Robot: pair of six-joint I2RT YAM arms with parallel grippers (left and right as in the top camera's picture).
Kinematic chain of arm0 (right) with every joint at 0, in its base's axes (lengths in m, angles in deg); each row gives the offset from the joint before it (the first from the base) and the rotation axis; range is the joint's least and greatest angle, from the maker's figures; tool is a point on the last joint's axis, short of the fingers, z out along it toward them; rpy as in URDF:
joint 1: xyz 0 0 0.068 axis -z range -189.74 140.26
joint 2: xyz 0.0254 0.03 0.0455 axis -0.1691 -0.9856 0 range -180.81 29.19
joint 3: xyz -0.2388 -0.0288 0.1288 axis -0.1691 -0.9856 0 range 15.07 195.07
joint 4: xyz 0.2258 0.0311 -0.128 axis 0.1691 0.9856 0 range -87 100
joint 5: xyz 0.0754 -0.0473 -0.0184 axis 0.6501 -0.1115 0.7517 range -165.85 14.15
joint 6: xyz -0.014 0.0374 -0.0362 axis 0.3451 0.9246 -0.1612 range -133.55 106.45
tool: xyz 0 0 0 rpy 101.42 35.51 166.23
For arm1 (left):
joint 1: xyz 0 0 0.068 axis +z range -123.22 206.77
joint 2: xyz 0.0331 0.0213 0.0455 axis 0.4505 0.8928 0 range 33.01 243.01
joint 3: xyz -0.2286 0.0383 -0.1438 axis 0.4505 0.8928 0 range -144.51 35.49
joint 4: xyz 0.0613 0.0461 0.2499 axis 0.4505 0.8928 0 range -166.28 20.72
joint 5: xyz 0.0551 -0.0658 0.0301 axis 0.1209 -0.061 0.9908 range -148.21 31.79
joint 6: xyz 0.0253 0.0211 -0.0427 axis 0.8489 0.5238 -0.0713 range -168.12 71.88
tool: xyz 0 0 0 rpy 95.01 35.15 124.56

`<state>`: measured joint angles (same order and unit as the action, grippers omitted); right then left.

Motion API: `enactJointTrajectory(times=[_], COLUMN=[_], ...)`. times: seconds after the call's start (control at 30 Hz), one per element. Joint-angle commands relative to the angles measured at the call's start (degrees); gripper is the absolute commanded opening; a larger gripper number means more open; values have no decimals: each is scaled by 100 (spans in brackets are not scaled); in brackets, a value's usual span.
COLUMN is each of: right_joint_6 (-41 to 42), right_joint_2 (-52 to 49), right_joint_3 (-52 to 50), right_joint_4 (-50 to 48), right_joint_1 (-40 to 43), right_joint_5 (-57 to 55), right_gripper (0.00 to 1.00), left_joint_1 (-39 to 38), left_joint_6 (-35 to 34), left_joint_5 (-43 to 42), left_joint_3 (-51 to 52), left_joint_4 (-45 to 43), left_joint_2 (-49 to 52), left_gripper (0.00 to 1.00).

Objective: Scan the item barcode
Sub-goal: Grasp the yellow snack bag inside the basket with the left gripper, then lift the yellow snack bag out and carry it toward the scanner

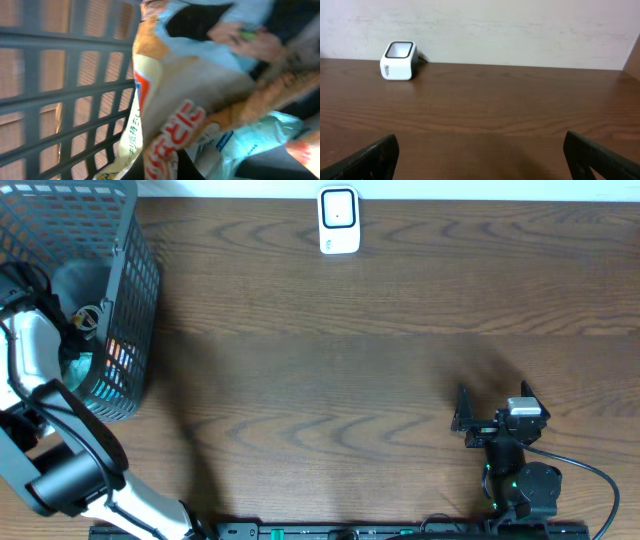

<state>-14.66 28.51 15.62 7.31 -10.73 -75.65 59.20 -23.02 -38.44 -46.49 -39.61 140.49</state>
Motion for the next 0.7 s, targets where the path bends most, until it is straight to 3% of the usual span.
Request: enactJointTrajectory(times=[0.0, 0.2, 0.4, 0.67], right_joint_6=[-68, -68, -68, -68], right_joint_2=[35, 35, 35, 35], right_joint_3=[-20, -20, -20, -20], right_joint_4=[9, 9, 9, 9], right_joint_1=[-17, -17, -17, -17], right_joint_5=[-4, -4, -4, -4], right_gripper=[99, 99, 99, 99], left_joint_1=[2, -4, -15, -682], left_joint_6=[-321, -1113, -2094, -3617], left_joint_5=[-339, -1209, -2767, -2977], left_joint_3=[11, 11, 9, 11], left_joint_4=[35, -249, -1357, -2566], left_joint_2=[-581, -1473, -2763, -4004], left_gripper=[7, 7, 7, 7])
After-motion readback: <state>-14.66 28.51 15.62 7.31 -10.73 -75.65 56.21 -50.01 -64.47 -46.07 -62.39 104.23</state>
